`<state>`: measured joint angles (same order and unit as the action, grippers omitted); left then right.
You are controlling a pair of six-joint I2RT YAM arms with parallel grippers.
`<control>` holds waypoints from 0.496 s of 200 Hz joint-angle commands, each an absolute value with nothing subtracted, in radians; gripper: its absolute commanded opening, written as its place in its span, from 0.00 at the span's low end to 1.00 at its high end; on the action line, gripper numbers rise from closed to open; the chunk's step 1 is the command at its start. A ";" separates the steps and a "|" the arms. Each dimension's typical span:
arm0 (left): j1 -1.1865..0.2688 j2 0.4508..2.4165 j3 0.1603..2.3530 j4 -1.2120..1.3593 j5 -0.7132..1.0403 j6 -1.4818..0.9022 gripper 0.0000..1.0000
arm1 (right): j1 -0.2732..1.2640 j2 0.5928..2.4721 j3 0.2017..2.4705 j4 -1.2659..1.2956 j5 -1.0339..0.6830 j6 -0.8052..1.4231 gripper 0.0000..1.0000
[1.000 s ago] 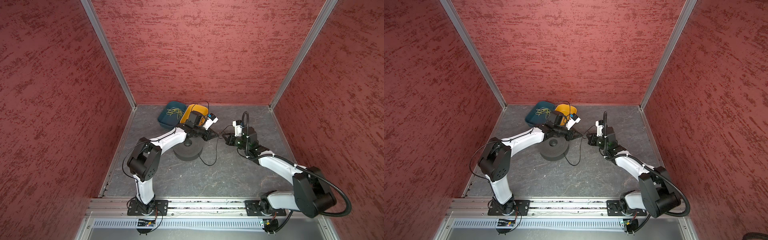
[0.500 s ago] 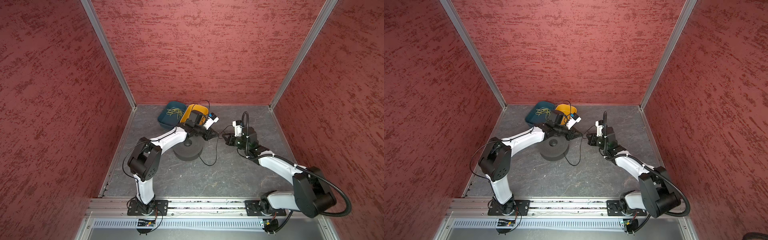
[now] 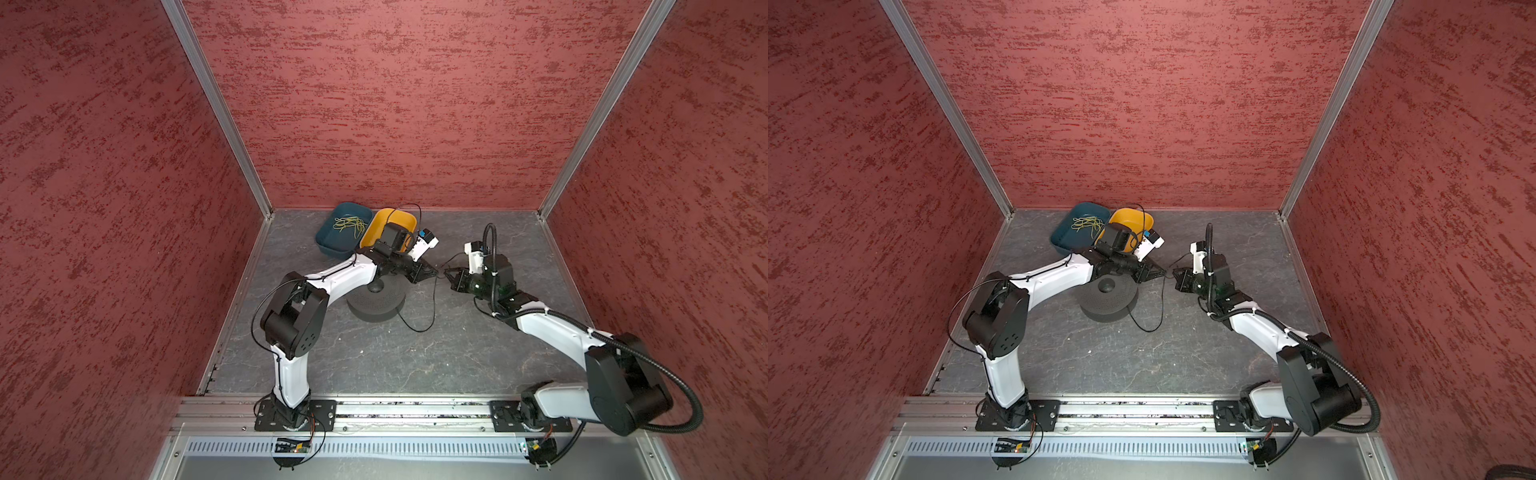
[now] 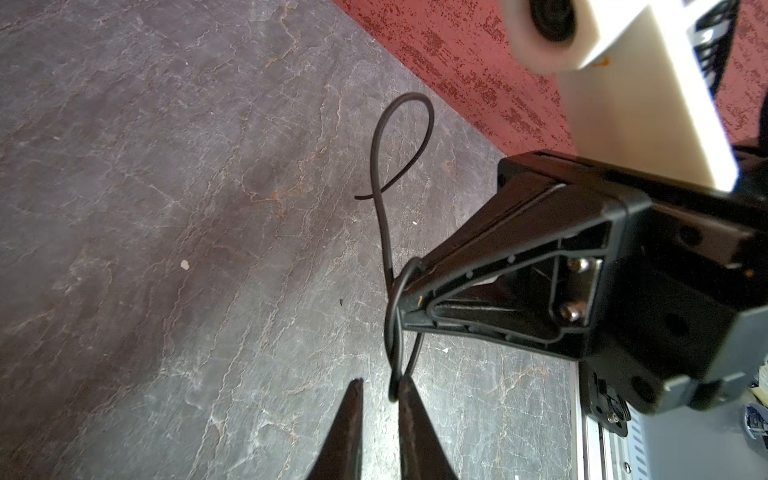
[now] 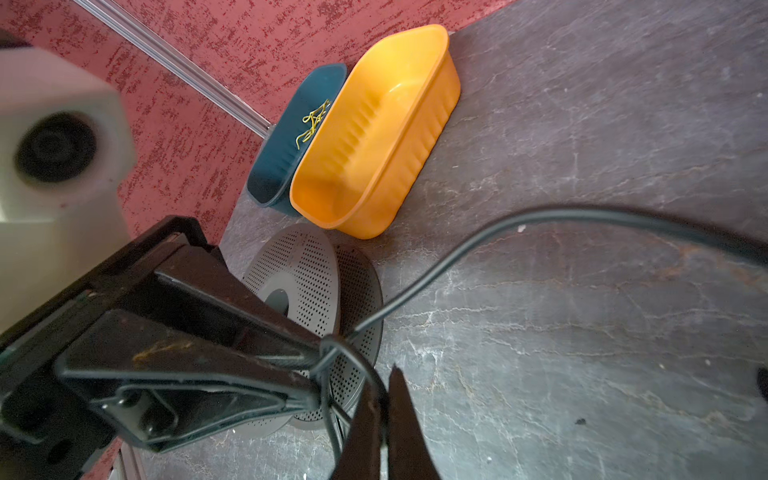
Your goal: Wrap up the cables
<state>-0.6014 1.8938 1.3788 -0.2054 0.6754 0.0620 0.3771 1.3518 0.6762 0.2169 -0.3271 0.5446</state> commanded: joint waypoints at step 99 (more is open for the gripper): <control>-0.607 1.957 1.457 -0.228 0.620 0.063 0.13 | 0.421 1.347 0.708 0.242 -0.348 0.509 0.00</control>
<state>-0.6014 1.9255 1.4235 -0.2192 0.6445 0.0608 0.3992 1.3518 0.6762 0.2173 -0.3290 0.5350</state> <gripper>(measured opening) 0.132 0.059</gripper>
